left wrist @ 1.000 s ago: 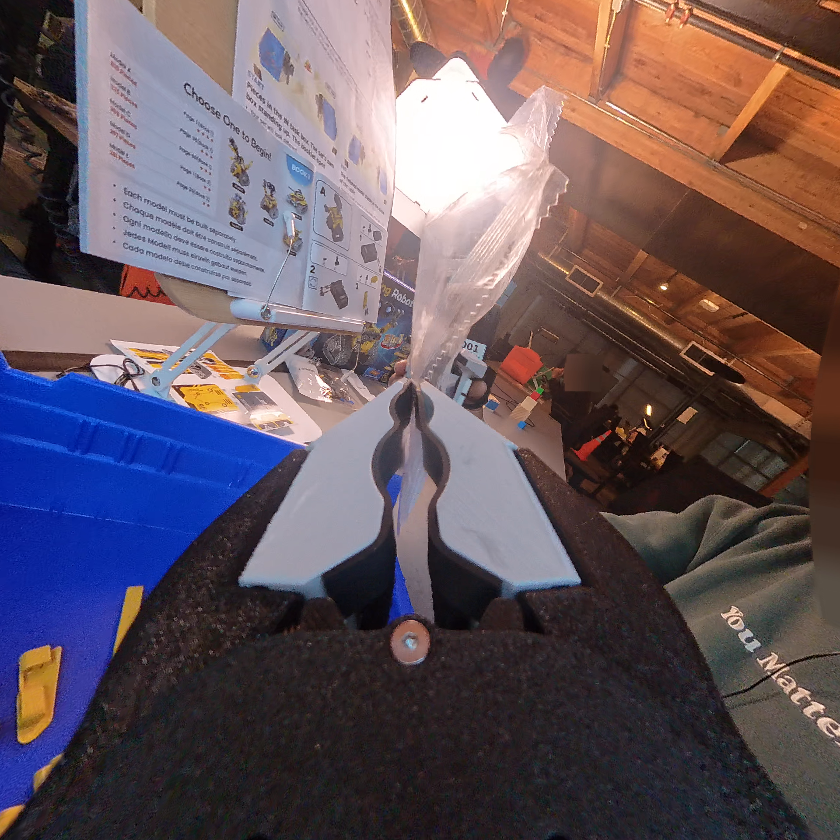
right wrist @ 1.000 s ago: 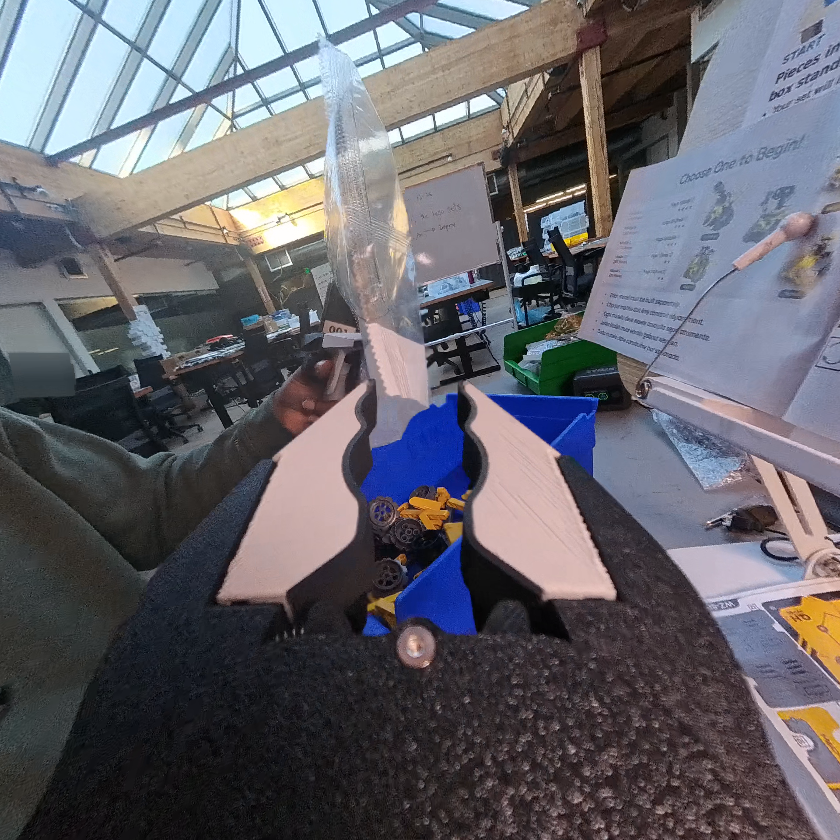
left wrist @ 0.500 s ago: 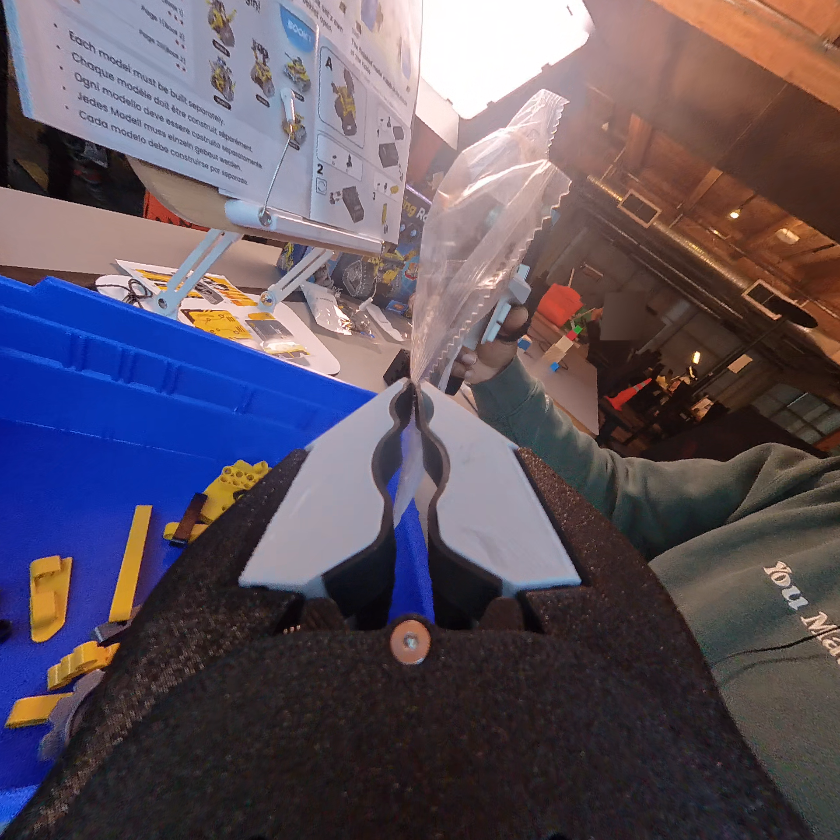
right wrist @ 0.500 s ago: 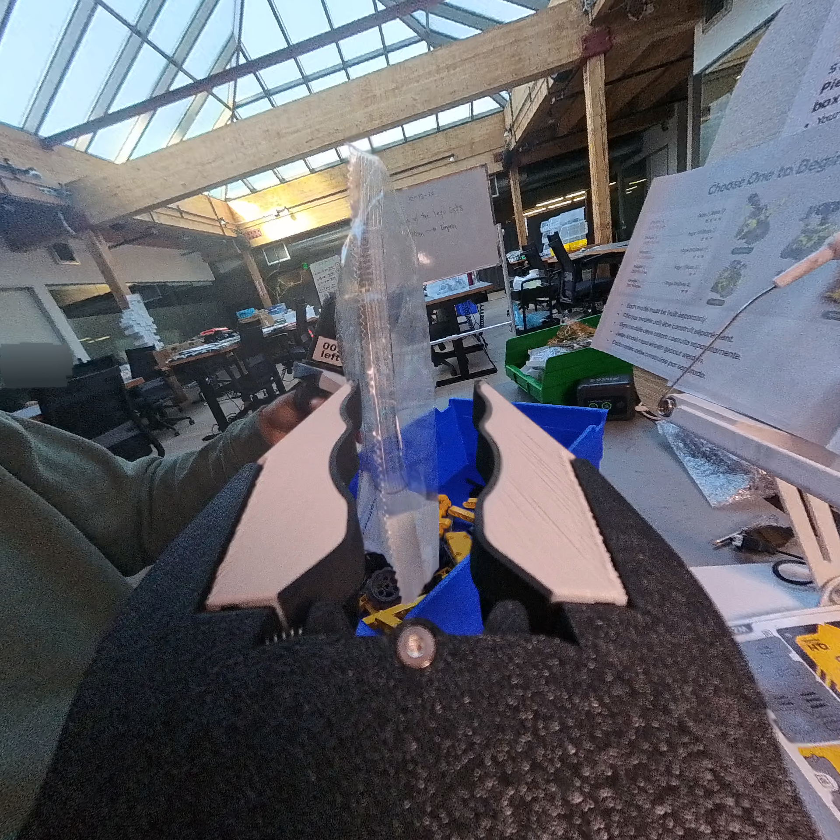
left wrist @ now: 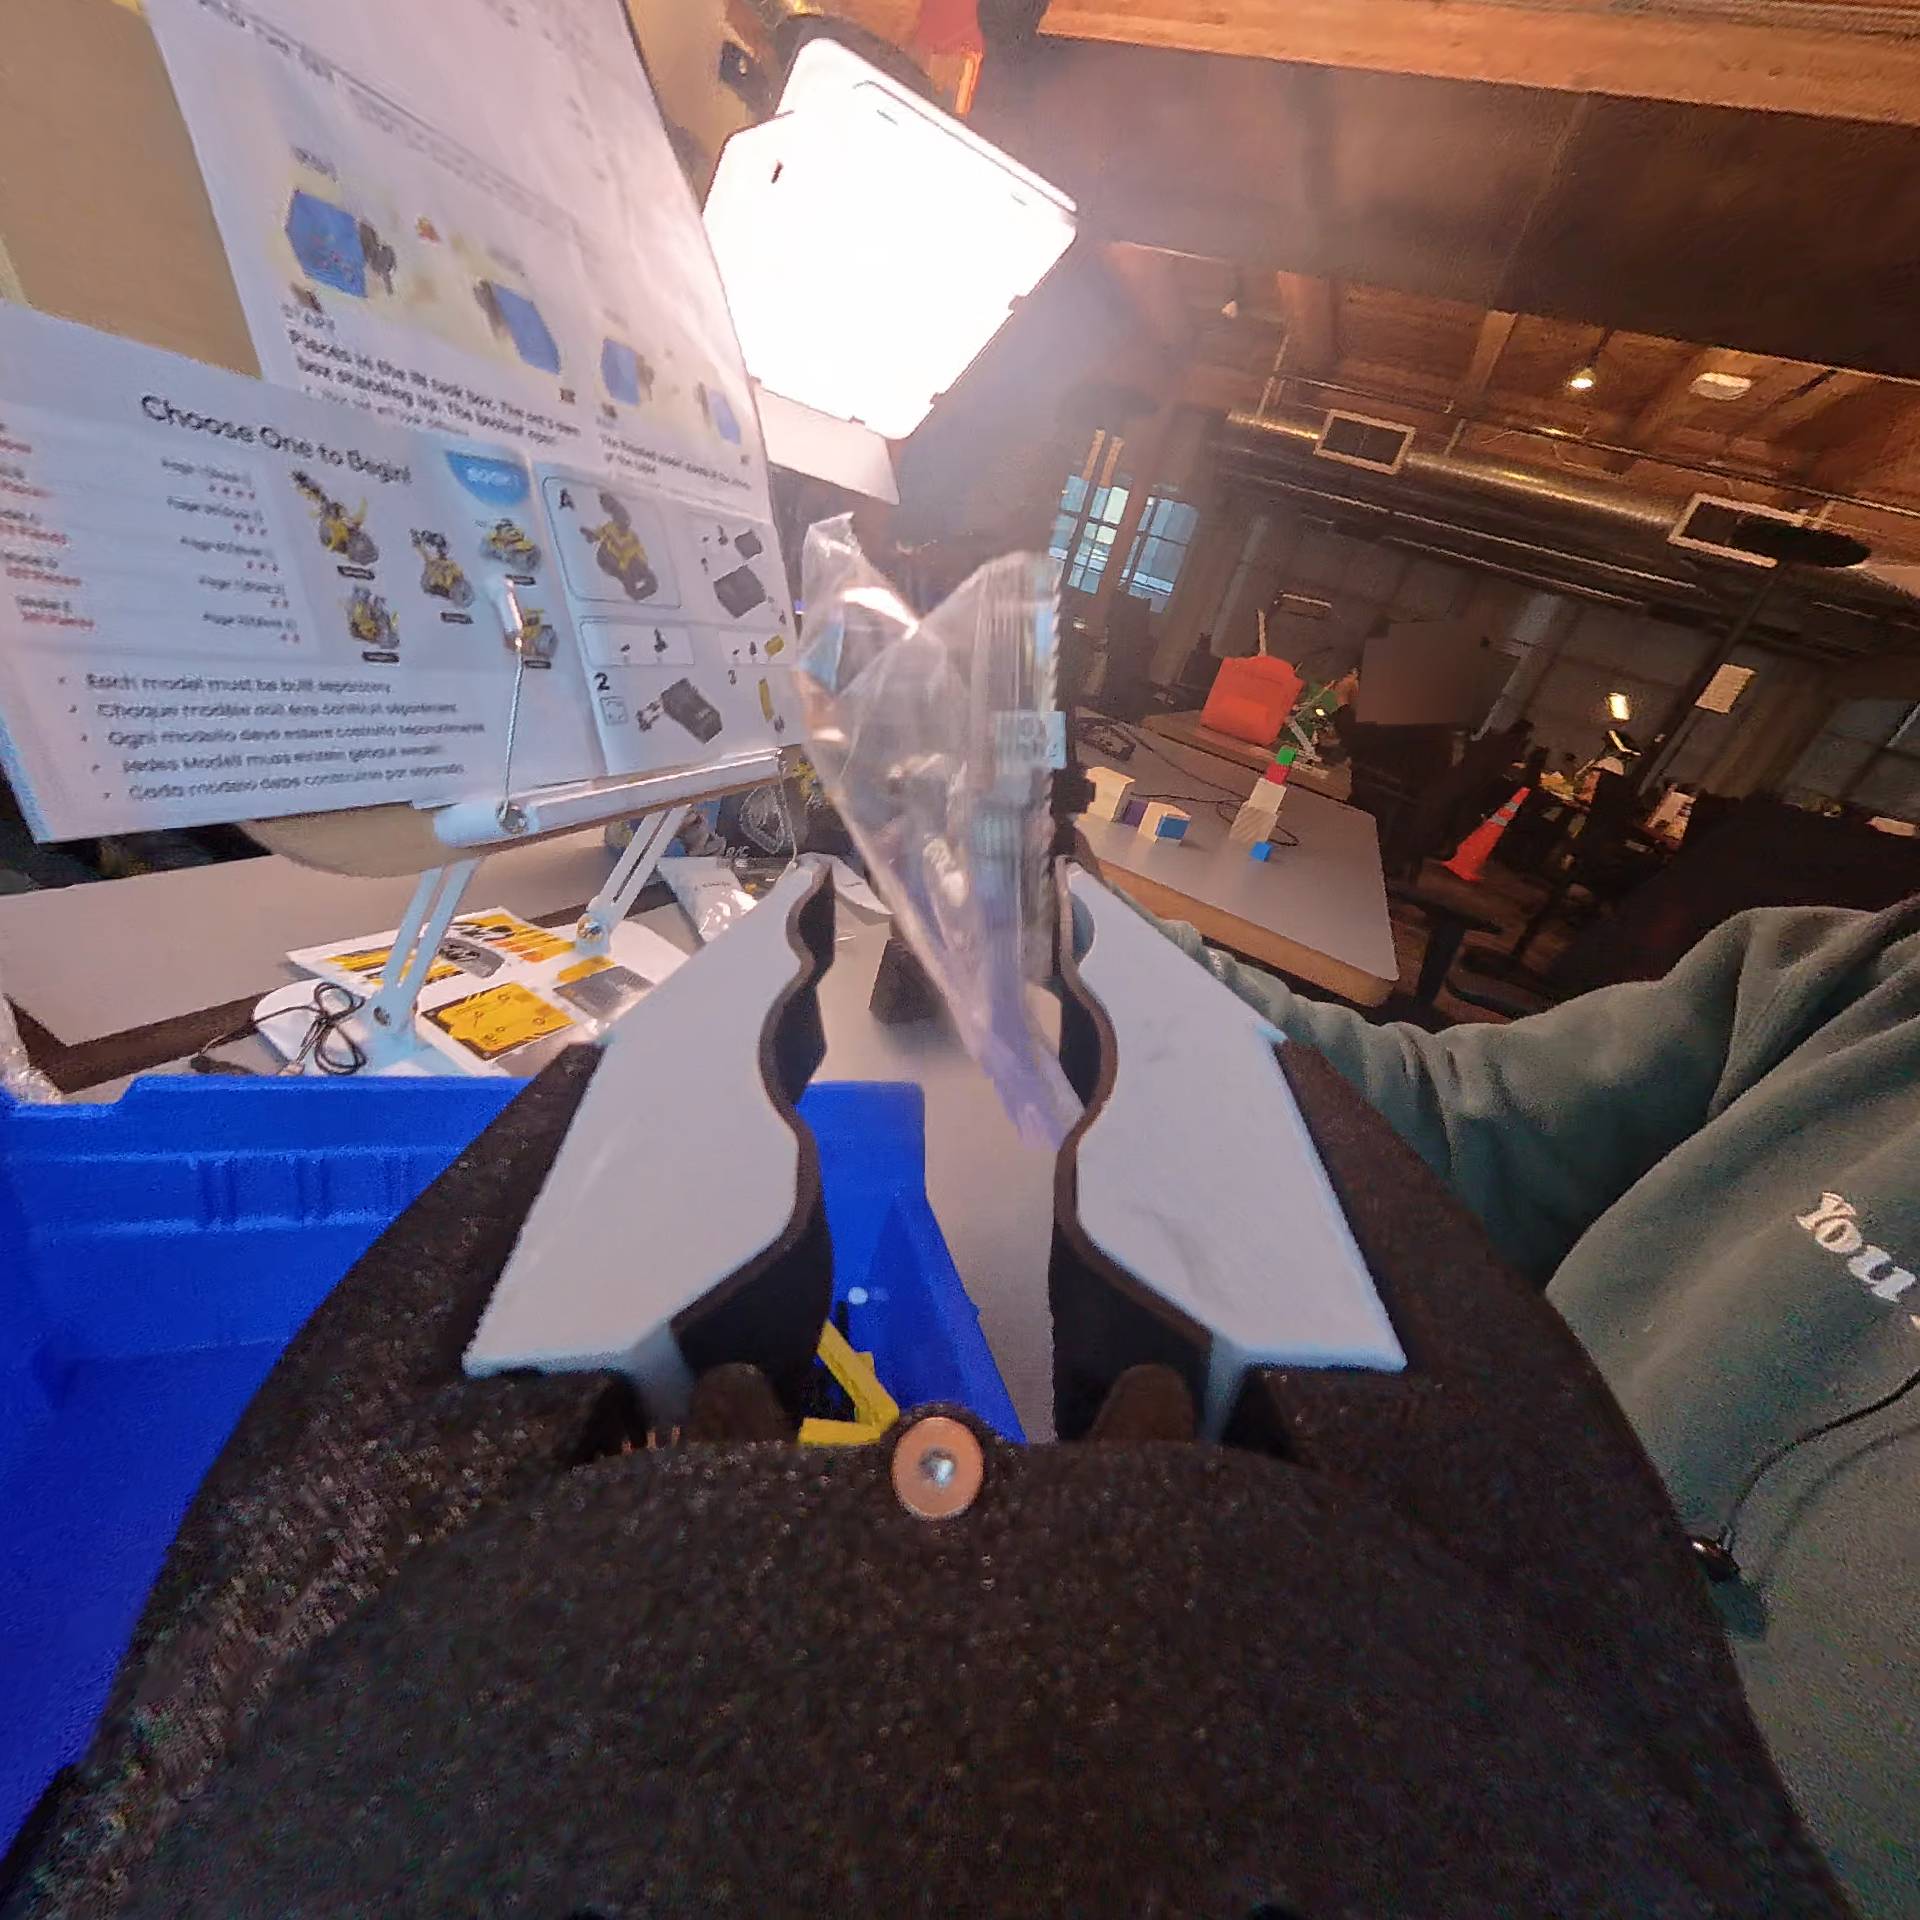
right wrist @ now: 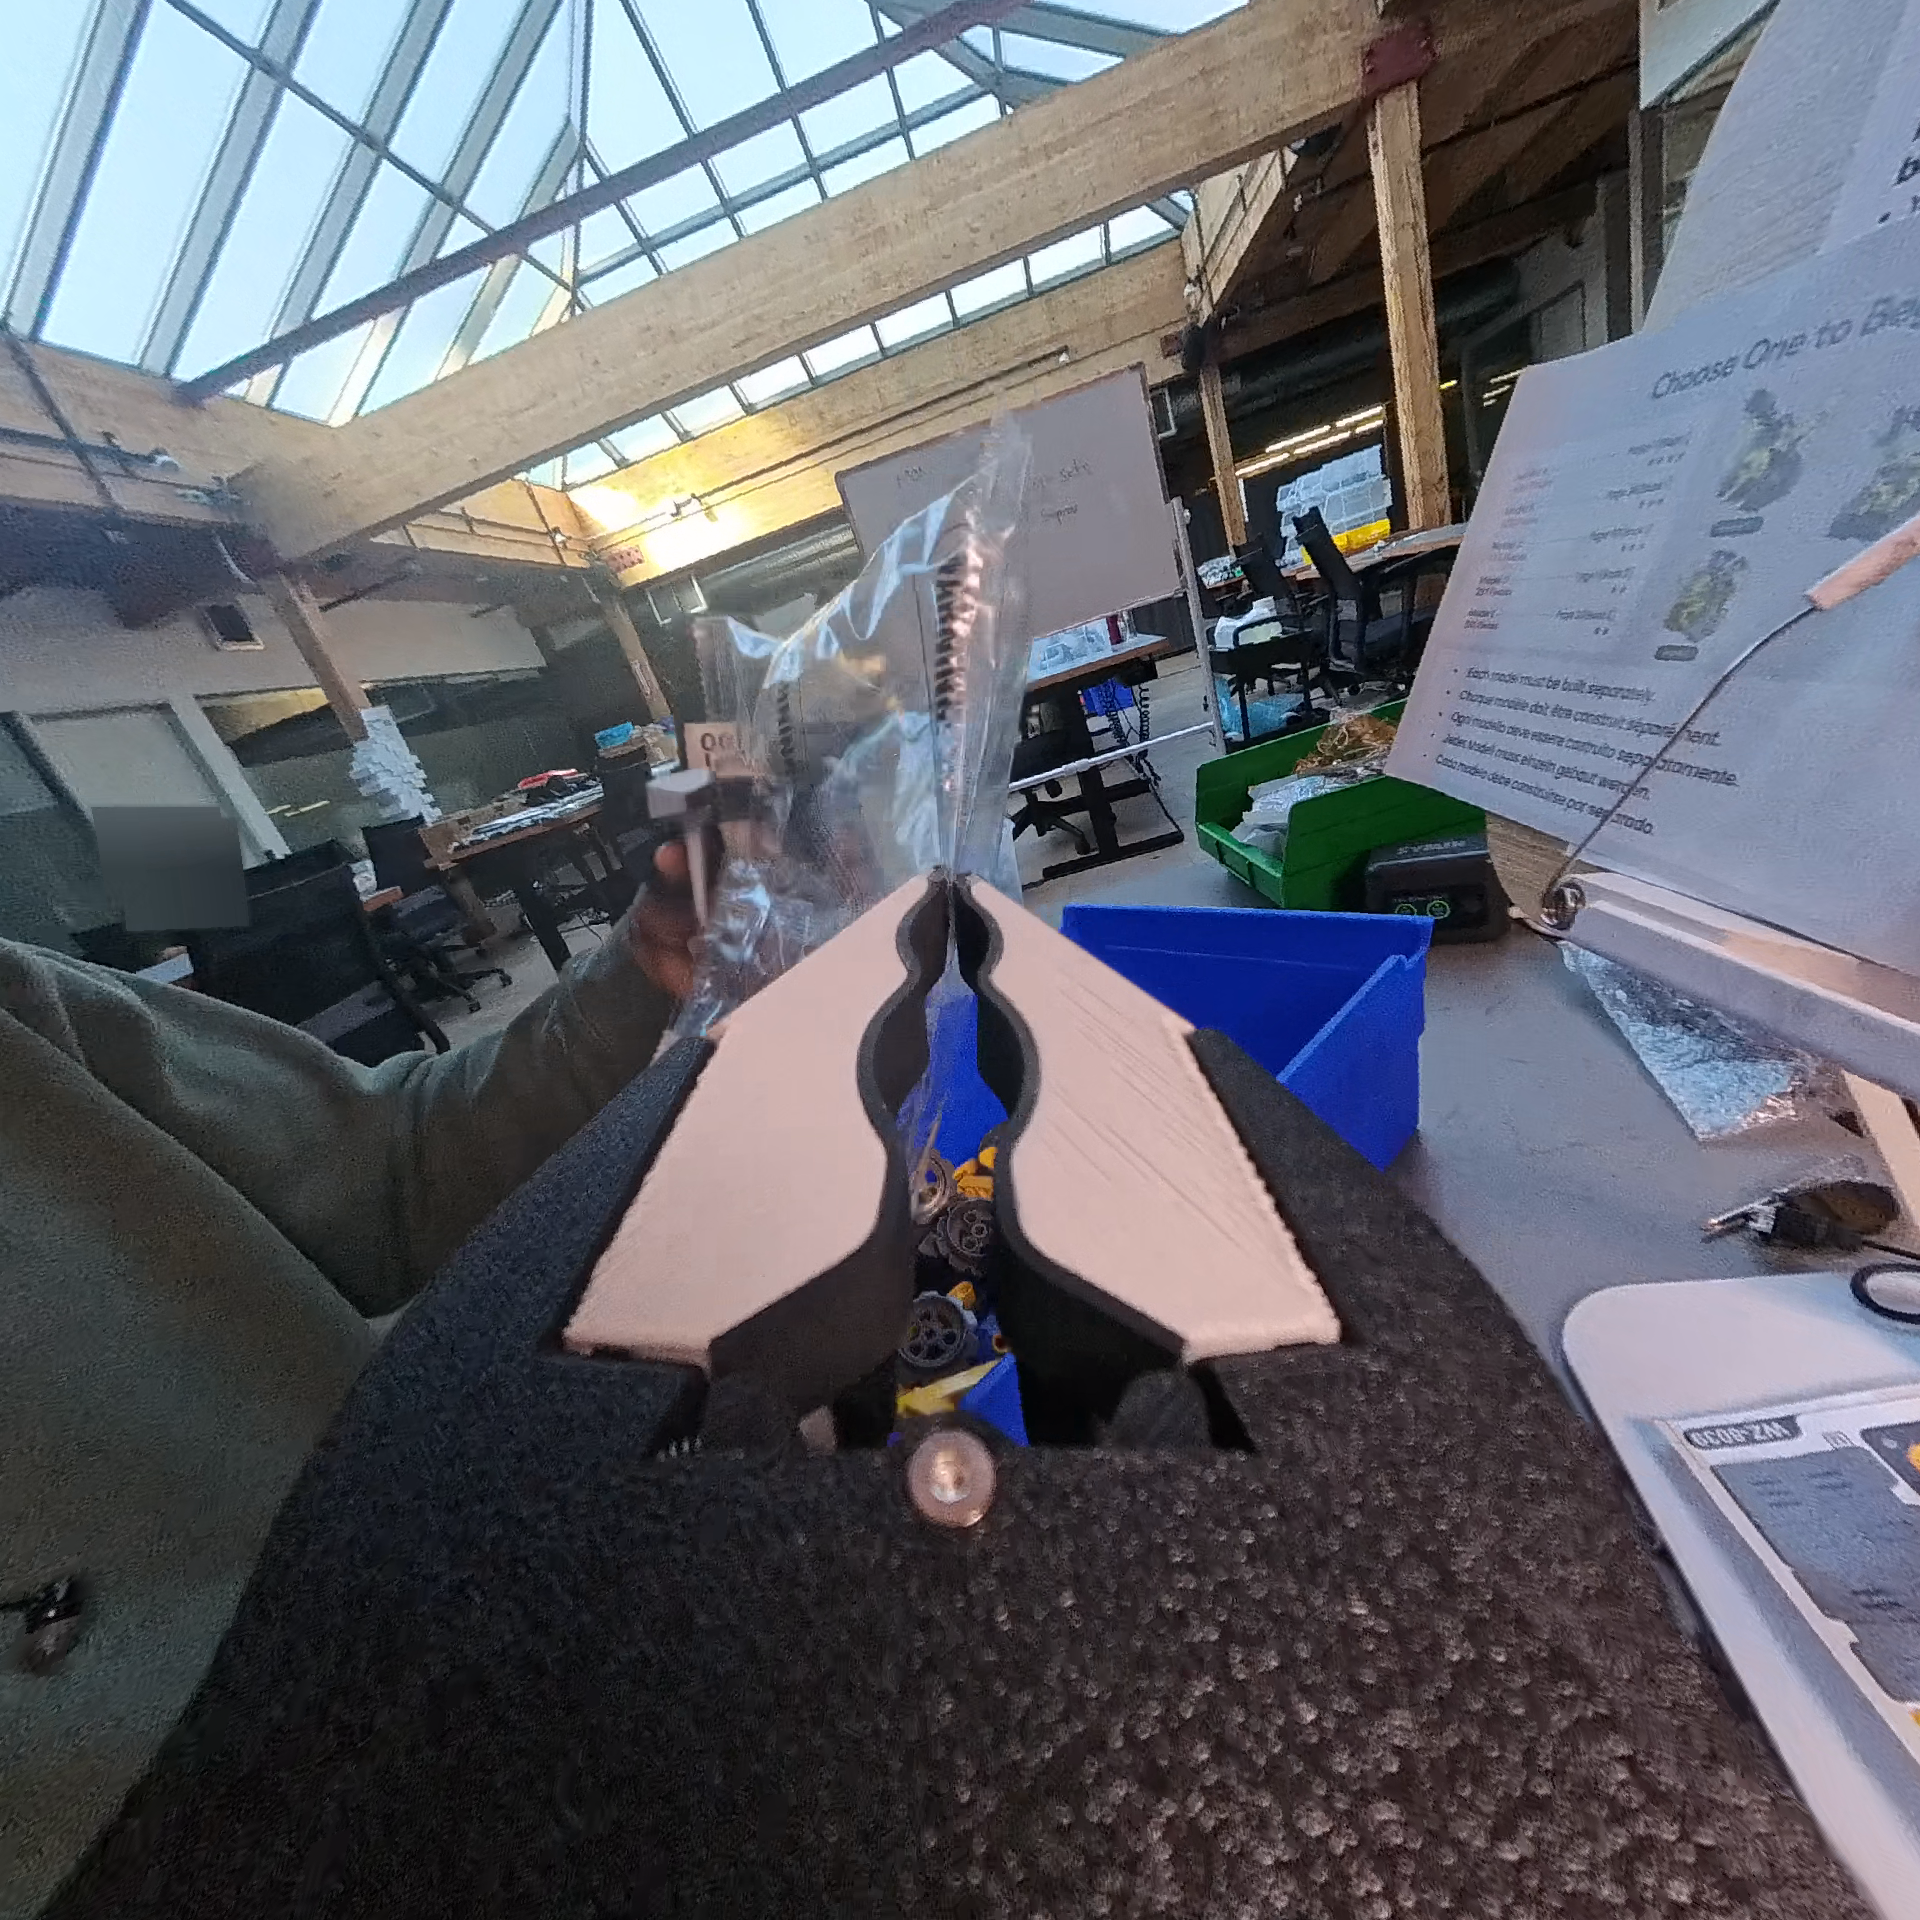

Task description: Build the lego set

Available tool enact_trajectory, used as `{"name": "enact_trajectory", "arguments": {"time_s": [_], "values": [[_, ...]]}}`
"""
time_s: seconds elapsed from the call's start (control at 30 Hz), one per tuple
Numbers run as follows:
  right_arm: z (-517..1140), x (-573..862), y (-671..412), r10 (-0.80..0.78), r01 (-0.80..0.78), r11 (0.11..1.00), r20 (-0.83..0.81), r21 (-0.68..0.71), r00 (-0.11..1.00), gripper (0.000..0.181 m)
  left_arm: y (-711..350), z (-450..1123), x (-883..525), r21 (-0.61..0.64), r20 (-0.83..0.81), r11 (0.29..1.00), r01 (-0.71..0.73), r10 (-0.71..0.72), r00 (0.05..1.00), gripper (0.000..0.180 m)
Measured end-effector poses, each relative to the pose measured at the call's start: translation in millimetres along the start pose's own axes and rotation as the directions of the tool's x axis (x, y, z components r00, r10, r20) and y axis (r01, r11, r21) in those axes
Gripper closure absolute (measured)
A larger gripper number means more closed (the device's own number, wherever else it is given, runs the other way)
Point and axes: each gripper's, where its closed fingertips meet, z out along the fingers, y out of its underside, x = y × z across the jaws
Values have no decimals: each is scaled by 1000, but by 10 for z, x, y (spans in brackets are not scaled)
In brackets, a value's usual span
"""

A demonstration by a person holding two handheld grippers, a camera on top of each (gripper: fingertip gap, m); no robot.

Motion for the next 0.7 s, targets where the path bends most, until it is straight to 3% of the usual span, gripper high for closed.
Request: {"name": "enact_trajectory", "arguments": {"time_s": [0.1,0.23,0.57,0.63,0.7], "values": [[5,55,77,4,-5,999,-24,-36,1000,181,-57,2,4,7,-2,1000,3,-3,1000,180],[-44,105,136,21,-23,997,-24,-80,999,181,-10,-151,-212,31,98,996,83,-86,991,180],[102,5,258,6,-11,987,-26,-158,1000,181,191,-391,-206,131,96,957,260,-274,957,180],[127,-77,264,-8,7,984,-4,-178,1000,181,231,-451,-143,123,78,956,265,-276,958,180],[148,-146,313,-30,30,973,7,-227,1000,181,305,-541,-92,63,96,973,221,-226,969,169]]}}
